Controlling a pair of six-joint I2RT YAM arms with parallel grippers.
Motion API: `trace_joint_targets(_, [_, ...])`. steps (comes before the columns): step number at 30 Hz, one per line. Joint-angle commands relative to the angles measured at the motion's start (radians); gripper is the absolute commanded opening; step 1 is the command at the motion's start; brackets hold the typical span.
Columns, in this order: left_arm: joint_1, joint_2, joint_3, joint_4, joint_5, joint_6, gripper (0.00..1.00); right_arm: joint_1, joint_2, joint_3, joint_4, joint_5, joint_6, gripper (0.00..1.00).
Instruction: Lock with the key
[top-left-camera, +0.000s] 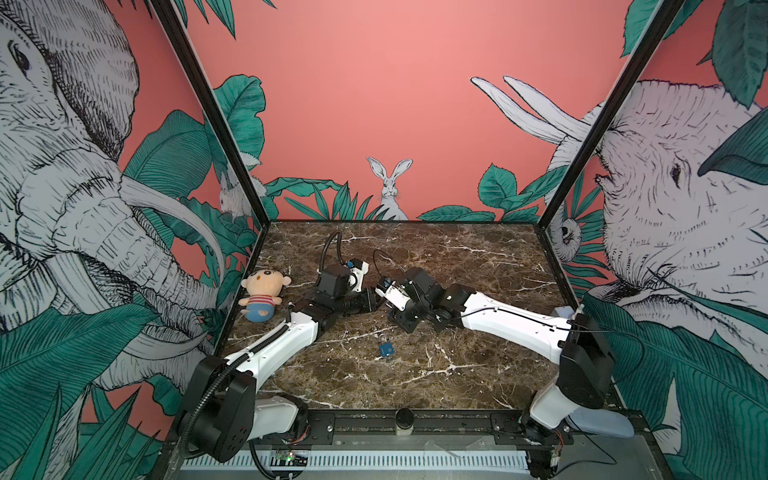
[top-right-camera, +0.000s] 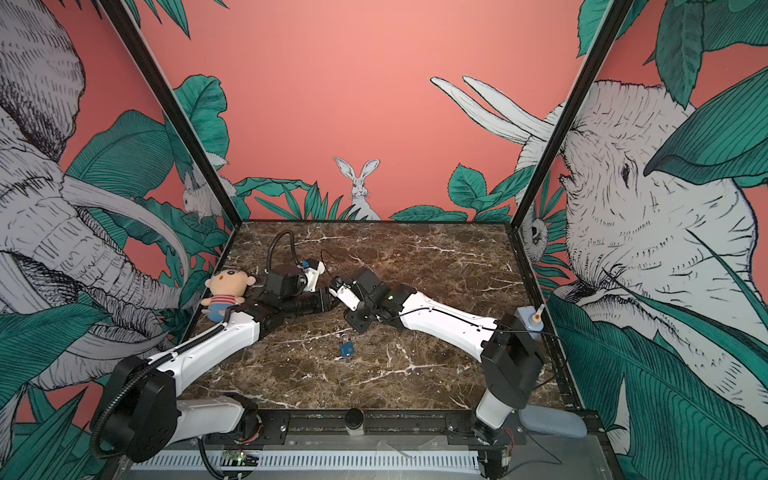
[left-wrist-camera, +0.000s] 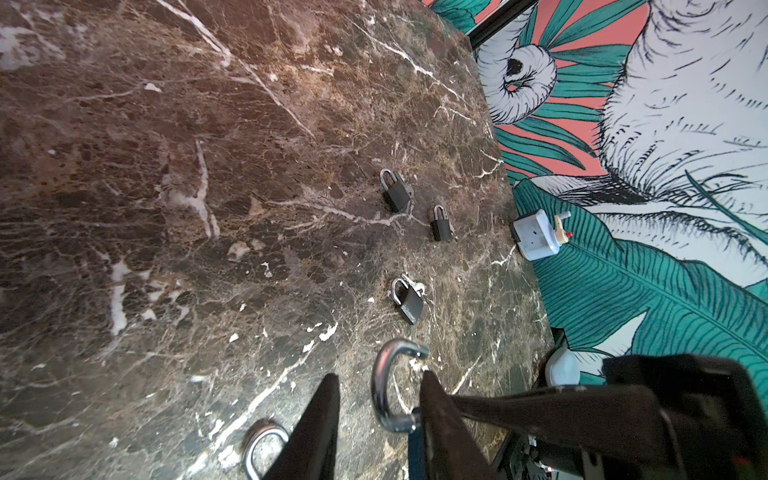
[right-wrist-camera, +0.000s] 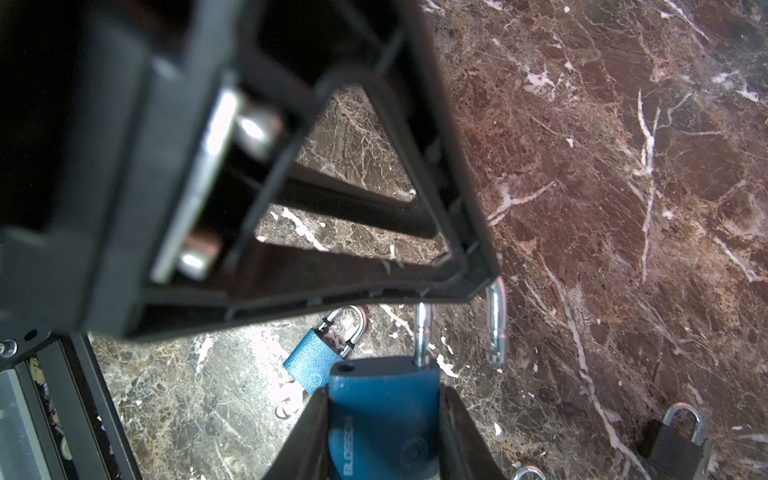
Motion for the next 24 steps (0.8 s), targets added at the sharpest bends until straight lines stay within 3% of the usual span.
trace_joint_targets(1, [-0.007,0.006,0.033,0.035,0.017,-0.002,0.34,0.011,-0.030,0.032,0.029,0.001,-0.004,0.08])
trace_joint_targets(17, [-0.010,0.047,0.036,0.062,0.040,-0.009,0.29,0.014,-0.021,0.070,0.026,0.002,-0.011,0.08])
trace_joint_targets(24, [-0.010,0.050,0.036,0.065,0.040,-0.011,0.22,0.017,-0.017,0.076,0.026,0.001,-0.014,0.08])
